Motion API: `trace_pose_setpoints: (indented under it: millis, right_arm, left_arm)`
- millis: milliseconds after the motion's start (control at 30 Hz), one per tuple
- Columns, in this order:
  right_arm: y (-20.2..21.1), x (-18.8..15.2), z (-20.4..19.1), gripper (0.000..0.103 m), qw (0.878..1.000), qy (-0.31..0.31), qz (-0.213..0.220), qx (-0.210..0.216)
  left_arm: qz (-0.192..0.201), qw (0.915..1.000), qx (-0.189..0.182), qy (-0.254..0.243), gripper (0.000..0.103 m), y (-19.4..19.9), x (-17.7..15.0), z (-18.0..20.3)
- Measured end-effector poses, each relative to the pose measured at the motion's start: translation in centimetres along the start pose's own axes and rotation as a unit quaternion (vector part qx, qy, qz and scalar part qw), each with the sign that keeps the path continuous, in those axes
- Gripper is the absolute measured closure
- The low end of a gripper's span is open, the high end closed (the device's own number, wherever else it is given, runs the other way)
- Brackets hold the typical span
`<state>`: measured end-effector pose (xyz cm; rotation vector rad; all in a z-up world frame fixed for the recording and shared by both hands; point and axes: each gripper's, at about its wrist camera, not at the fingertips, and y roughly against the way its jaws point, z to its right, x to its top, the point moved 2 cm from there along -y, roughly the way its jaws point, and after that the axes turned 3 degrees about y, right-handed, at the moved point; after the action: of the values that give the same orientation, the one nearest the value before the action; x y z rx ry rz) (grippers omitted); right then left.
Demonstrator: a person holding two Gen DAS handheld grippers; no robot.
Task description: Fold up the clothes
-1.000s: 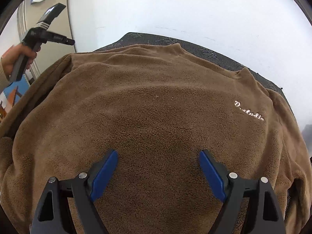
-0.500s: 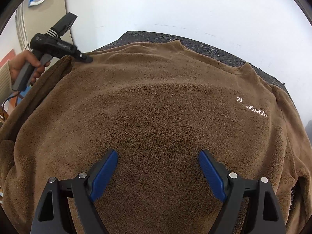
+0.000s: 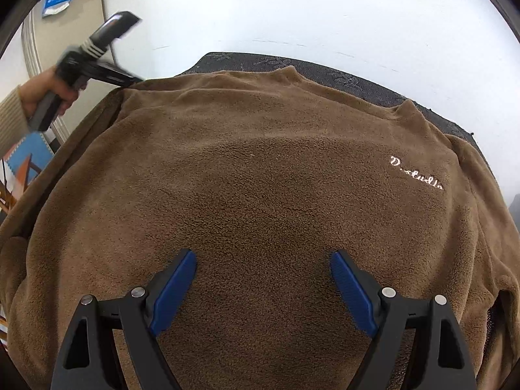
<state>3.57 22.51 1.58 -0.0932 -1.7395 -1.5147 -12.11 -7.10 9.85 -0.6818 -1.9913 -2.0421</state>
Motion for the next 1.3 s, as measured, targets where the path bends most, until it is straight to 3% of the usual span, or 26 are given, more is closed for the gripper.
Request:
trace_pose_setpoints:
  millis: [100, 167, 233, 367, 433, 600, 800, 933, 1000, 1067, 1100, 1133, 1167, 1233, 1300]
  right_arm:
    - [0.0, 0.0, 0.1, 0.016, 1.000, -0.001, -0.001, 0.001]
    - [0.0, 0.0, 0.1, 0.016, 1.000, 0.000, -0.001, 0.000]
    - [0.0, 0.0, 0.0, 0.016, 1.000, 0.001, -0.001, -0.002]
    - [0.2, -0.1, -0.2, 0.016, 1.000, 0.005, 0.002, -0.009]
    - [0.3, 0.0, -0.2, 0.016, 1.000, 0.008, 0.003, -0.013]
    - [0.4, 0.0, -0.4, 0.016, 1.000, 0.014, 0.005, -0.020]
    - [0.6, 0.1, -0.5, 0.016, 0.999, 0.017, 0.011, -0.031]
    - [0.5, 0.1, -0.3, 0.016, 0.999, 0.013, 0.012, -0.033]
    - [0.5, 0.2, -0.3, 0.016, 0.999, 0.013, 0.011, -0.033]
    - [0.4, 0.2, -0.3, 0.016, 0.999, 0.013, 0.010, -0.032]
    - [0.4, 0.2, -0.2, 0.016, 0.999, 0.013, 0.010, -0.032]
    - [0.3, 0.2, -0.2, 0.016, 0.999, 0.013, 0.009, -0.032]
    - [0.3, 0.3, -0.2, 0.016, 0.999, 0.013, 0.008, -0.033]
    - [0.2, 0.3, -0.2, 0.016, 0.999, 0.012, 0.006, -0.033]
    - [0.1, 0.2, -0.1, 0.016, 0.999, 0.011, 0.004, -0.032]
  left_arm:
    - [0.018, 0.9976, -0.062, 0.024, 0.093, 3.3, -2.8, 0.6]
    - [0.023, 0.9944, -0.094, 0.042, 0.078, 5.4, -4.4, 1.5]
    - [0.027, 0.9910, -0.120, 0.053, 0.037, 6.8, -5.6, 2.3]
    - [0.028, 0.9899, -0.132, 0.044, 0.029, 7.9, -7.3, 3.7]
    - [0.008, 0.9918, -0.122, 0.039, 0.023, 7.5, -8.6, 4.6]
    - [-0.050, 0.9924, -0.099, 0.053, 0.021, 4.2, -10.8, 5.8]
    - [-0.033, 0.9989, 0.005, 0.033, 0.021, 1.7, -10.7, 6.1]
    - [-0.020, 0.9965, 0.082, 0.002, 0.045, 2.3, -9.7, 4.6]
    - [-0.009, 0.9879, 0.153, -0.024, 0.045, 2.8, -9.1, 3.5]
    - [0.003, 0.9667, 0.249, -0.058, 0.043, 3.3, -8.6, 2.0]
    - [0.004, 0.9594, 0.275, -0.064, 0.043, 3.4, -8.4, 1.3]
    - [0.003, 0.9598, 0.275, -0.056, 0.043, 3.7, -8.3, 0.7]
    - [0.004, 0.9654, 0.258, -0.039, 0.043, 4.1, -8.2, 0.4]
    - [0.019, 0.9820, 0.188, 0.006, 0.043, 5.5, -8.2, 0.3]
    - [0.035, 0.9920, 0.118, 0.030, 0.043, 7.1, -8.9, 0.9]
